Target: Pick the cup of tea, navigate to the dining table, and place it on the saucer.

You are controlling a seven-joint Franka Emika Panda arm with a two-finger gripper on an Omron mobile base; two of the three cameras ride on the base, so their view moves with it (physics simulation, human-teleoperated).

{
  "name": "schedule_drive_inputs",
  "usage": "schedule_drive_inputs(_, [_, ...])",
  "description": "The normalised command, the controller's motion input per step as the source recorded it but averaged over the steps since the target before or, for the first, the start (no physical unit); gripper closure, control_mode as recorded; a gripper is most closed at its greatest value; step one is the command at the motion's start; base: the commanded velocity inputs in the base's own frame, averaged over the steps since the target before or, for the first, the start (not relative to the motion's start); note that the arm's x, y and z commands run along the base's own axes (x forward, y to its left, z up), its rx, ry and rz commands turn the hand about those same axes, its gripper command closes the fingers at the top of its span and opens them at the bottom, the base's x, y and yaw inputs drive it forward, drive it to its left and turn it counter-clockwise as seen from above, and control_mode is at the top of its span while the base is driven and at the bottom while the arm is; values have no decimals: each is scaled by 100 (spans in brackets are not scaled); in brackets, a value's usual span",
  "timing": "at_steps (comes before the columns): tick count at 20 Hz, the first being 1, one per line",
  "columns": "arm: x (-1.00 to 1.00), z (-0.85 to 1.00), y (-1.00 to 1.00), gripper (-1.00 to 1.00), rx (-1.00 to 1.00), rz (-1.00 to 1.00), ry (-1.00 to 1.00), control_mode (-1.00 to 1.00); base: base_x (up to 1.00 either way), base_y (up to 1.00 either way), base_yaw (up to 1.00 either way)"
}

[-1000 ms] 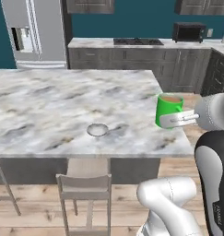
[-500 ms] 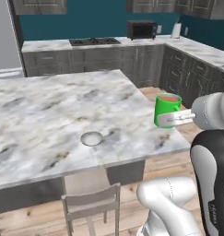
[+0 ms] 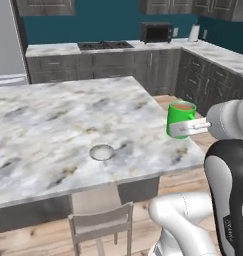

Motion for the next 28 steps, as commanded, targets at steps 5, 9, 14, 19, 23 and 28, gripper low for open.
schedule_drive_inputs(5, [0, 0, 0, 100, 0, 0, 0, 100, 100, -51, 48])
schedule_drive_inputs(9, [0, 0, 0, 100, 0, 0, 0, 100, 89, -81, 56])
schedule_drive_inputs(14, [0, 0, 0, 100, 0, 0, 0, 100, 90, -79, 46])
schedule_drive_inputs(19, [0, 0, 0, 100, 0, 0, 0, 100, 66, -86, 58])
schedule_drive_inputs(23, [0, 0, 0, 100, 0, 0, 0, 100, 58, -100, 34])
schedule_drive_inputs(28, [0, 0, 0, 100, 0, 0, 0, 100, 57, -93, 6])
